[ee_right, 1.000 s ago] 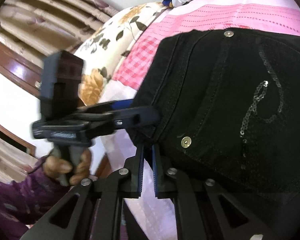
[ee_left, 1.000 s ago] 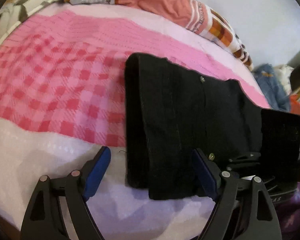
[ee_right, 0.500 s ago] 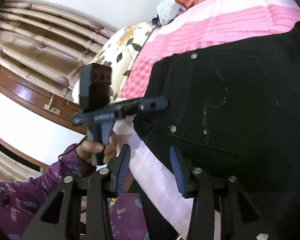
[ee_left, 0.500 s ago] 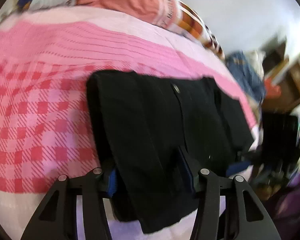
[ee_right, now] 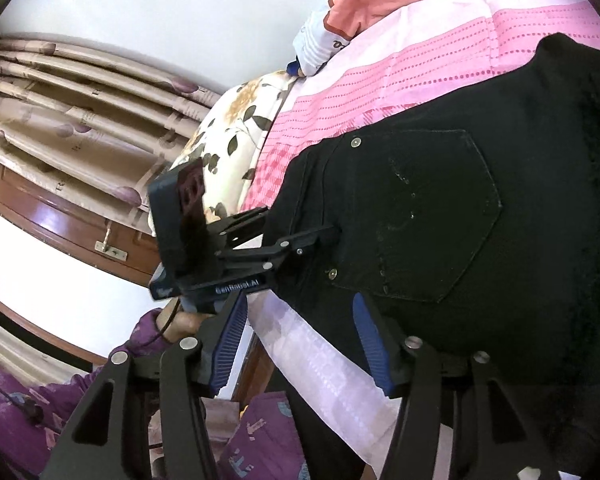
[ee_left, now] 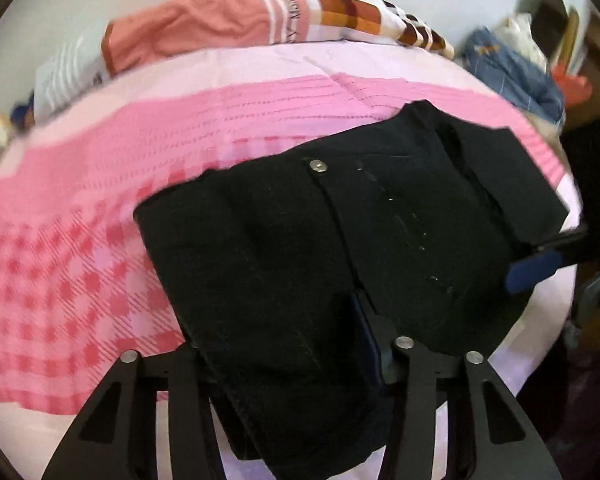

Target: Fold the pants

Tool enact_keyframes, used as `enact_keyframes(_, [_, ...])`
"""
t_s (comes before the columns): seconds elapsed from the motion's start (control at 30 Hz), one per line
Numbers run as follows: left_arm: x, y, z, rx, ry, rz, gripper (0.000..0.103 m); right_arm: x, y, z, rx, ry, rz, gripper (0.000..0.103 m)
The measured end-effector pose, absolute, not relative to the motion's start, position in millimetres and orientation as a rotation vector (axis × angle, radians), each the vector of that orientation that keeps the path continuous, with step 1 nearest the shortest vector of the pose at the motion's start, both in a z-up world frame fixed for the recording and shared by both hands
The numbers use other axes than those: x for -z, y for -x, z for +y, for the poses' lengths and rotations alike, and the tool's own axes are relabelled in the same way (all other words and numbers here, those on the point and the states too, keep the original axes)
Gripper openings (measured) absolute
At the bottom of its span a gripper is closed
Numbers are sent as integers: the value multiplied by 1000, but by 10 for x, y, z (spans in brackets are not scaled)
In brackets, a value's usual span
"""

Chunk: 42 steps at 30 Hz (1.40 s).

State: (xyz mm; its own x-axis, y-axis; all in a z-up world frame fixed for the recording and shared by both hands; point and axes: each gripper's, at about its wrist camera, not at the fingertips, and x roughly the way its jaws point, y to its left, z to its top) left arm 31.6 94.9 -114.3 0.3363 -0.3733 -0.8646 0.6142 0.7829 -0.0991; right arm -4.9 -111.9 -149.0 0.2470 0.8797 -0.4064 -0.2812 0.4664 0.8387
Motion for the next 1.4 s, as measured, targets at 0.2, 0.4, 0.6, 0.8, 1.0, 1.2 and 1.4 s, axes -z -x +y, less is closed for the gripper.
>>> enact_keyframes(0.2, [942, -259, 990, 610, -241, 1003, 29, 1469, 59, -1154, -890, -731, 1009, 56])
enact_keyframes(0.4, [809, -209, 875, 589, -262, 990, 29, 1479, 84, -1206, -895, -746, 992, 56])
enact_keyframes(0.6, [701, -143, 759, 579, -290, 977, 29, 1524, 65, -1241, -903, -767, 990, 57])
enact_keyframes(0.8, [619, -91, 661, 587, -300, 974, 29, 1548, 62, -1248, -908, -777, 989, 57])
enact_keyframes(1.0, [499, -109, 670, 652, -154, 1003, 29, 1553, 23, -1259, -917, -780, 979, 58])
enact_keyframes(1.2, [434, -195, 707, 746, 106, 1041, 29, 1566, -28, -1330, -921, -793, 966, 61])
enact_keyframes(1.4, [368, -206, 539, 820, 261, 1036, 29, 1611, -78, -1424, -940, -831, 962, 66])
